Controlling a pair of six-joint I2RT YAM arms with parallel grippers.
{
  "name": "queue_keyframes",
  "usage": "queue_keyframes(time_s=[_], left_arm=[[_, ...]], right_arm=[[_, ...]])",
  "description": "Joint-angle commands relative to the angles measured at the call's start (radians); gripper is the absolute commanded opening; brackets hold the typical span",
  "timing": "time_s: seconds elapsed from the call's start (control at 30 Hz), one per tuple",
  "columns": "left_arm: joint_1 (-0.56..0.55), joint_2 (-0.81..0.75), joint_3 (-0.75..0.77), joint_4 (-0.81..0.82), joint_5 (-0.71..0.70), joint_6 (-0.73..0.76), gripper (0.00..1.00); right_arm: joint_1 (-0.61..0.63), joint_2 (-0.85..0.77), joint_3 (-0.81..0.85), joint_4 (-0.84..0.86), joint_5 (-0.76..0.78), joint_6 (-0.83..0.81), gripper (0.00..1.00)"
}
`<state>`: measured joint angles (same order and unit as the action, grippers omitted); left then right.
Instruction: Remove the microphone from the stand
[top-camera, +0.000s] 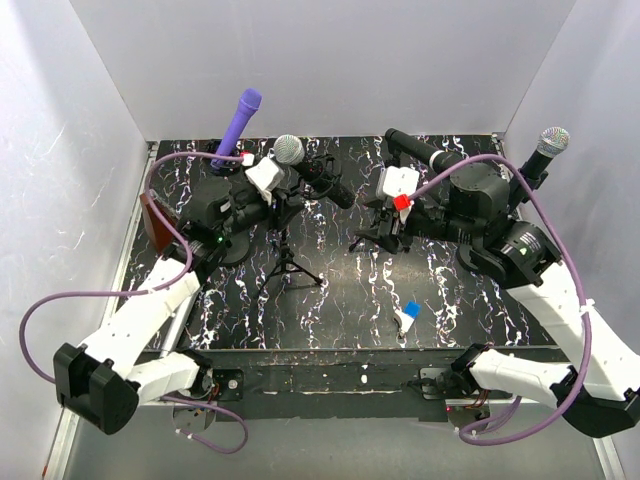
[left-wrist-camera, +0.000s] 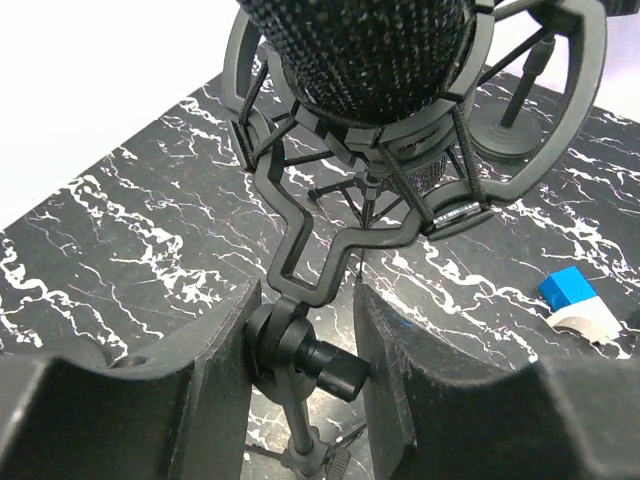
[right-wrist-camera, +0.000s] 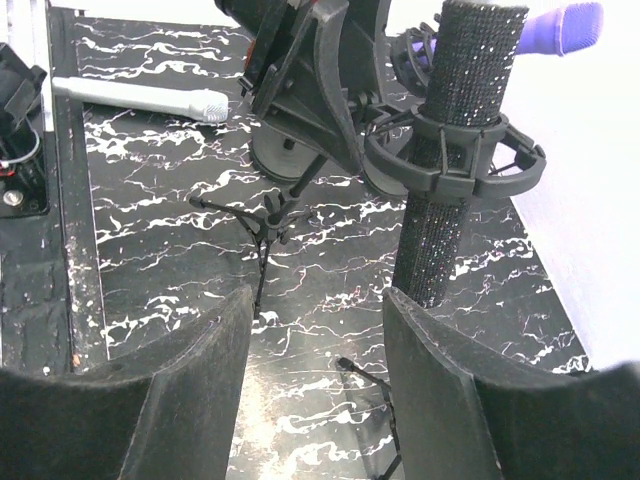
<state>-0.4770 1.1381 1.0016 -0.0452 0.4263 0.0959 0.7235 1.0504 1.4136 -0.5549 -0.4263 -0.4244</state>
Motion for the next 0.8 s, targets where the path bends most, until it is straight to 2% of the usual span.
queue_keyframes(time_s=[0.0, 0.03, 0.1, 0.2, 0.5, 0.63, 0.77], left_arm=[[-0.005, -0.129, -0.026, 0.111, -0.014, 0.016, 0.3], [-0.005, -0.145, -0.027, 0.075, -0.008, 0.022, 0.41], [-0.005, -0.181, -0.021, 0.001, -0.024, 0.048, 0.54], [-0.003, -0.231, 0.002, -0.103, -0.047, 0.083, 0.66], [0.018, -0.212, 0.281, -0.439, -0.031, 0.012, 0.8], [0.021, -0.153, 0.39, -0.504, 0.011, -0.018, 0.85], [0.021, -0.104, 0.445, -0.495, -0.023, -0.079, 0.89]], right_arm=[[0.04, -0.029, -0.01, -0.026, 0.011, -0.063, 0.61], [0.051, -0.029, -0.021, -0.028, 0.011, -0.066, 0.61], [0.066, -0.03, -0.044, -0.017, 0.011, -0.062, 0.61], [0.077, -0.026, -0.08, 0.016, 0.003, -0.036, 0.61], [0.102, 0.063, -0.113, 0.214, -0.016, 0.038, 0.64], [0.106, 0.141, -0.029, 0.289, 0.021, 0.108, 0.65], [0.105, 0.218, 0.091, 0.308, 0.058, 0.153, 0.66]])
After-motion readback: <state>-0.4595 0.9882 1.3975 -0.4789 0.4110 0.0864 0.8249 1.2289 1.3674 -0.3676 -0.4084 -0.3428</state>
